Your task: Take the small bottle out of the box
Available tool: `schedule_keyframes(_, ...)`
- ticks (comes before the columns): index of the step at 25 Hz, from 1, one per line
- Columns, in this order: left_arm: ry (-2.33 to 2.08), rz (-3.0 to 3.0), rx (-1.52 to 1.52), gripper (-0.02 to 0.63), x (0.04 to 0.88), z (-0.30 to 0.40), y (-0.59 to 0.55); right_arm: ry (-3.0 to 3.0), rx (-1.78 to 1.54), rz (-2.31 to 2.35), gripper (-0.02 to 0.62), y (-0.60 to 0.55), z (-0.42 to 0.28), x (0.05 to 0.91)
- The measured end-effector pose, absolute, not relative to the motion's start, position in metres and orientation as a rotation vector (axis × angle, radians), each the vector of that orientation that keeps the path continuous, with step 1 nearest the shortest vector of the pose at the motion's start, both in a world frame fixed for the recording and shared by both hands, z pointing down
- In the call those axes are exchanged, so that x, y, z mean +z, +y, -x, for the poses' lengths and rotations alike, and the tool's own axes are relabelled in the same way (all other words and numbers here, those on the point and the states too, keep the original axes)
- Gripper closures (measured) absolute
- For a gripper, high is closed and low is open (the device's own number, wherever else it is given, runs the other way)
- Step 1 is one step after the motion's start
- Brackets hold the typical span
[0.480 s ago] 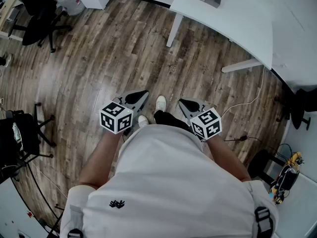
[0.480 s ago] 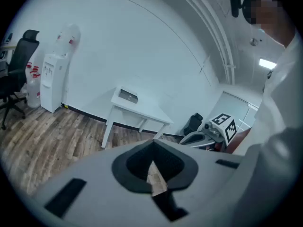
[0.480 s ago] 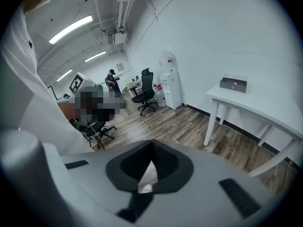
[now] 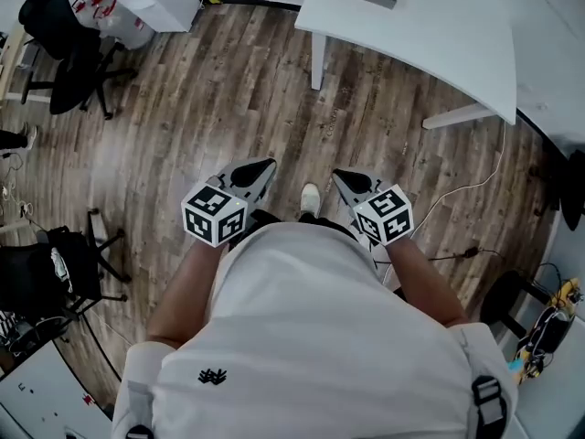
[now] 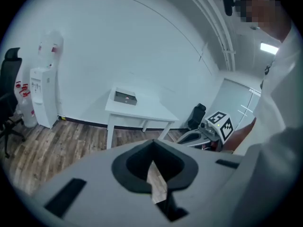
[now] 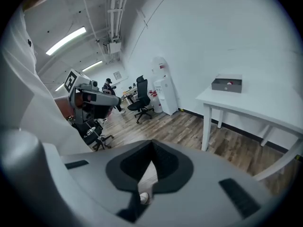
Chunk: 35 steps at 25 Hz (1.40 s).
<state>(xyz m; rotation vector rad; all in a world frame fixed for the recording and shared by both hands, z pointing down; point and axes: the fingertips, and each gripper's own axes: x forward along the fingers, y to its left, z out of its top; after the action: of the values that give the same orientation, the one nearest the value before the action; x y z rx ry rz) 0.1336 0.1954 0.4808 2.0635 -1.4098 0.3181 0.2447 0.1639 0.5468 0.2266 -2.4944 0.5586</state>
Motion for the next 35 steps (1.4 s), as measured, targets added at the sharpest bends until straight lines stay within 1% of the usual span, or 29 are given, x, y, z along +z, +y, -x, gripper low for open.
schedule_keyframes(8, -1.368, -2.092, 0.346, 0.600, 0.481, -0.122, 0.148, -2.475, 0.631, -0.273, 0.589, 0.125, -0.233, 0.560)
schedule_keyframes(16, -1.248, -2.188, 0.325, 0.600, 0.487, -0.066, 0.084, -2.431, 0.652, -0.451, 0.584, 0.061, -0.190, 0.563)
schedule_keyframes(17, -1.225, -2.199, 0.326, 0.600, 0.488, -0.057, 0.073, -2.420, 0.661, -0.489, 0.574, 0.048, -0.184, 0.561)
schedule_keyframes(18, -1.203, -2.211, 0.335, 0.600, 0.488, -0.049, 0.061, -2.409, 0.672, -0.530, 0.517, 0.034, -0.179, 0.558)
schedule_keyframes(19, -1.181, -2.227, 0.348, 0.600, 0.487, -0.040, 0.049, -2.401, 0.685, -0.574, 0.497, 0.021, -0.174, 0.556)
schedule_keyframes(23, -1.110, -2.308, 0.370, 0.600, 0.476, -0.009, 0.009, -2.374, 0.696, -0.712, 0.500, -0.031, -0.155, 0.547)
schedule_keyframes(29, -1.006, -2.368, 0.397, 0.600, 0.471, 0.042, -0.028, -2.321, 0.747, -0.862, 0.474, -0.114, -0.119, 0.550)
schedule_keyframes(30, -0.986, -2.374, 0.403, 0.600, 0.473, 0.048, -0.030, -2.308, 0.757, -0.884, 0.462, -0.125, -0.116, 0.553)
schedule_keyframes(35, -0.954, -2.382, 0.393, 0.600, 0.479, 0.071, -0.044, -2.248, 0.790, -0.978, 0.460, -0.174, -0.110, 0.561)
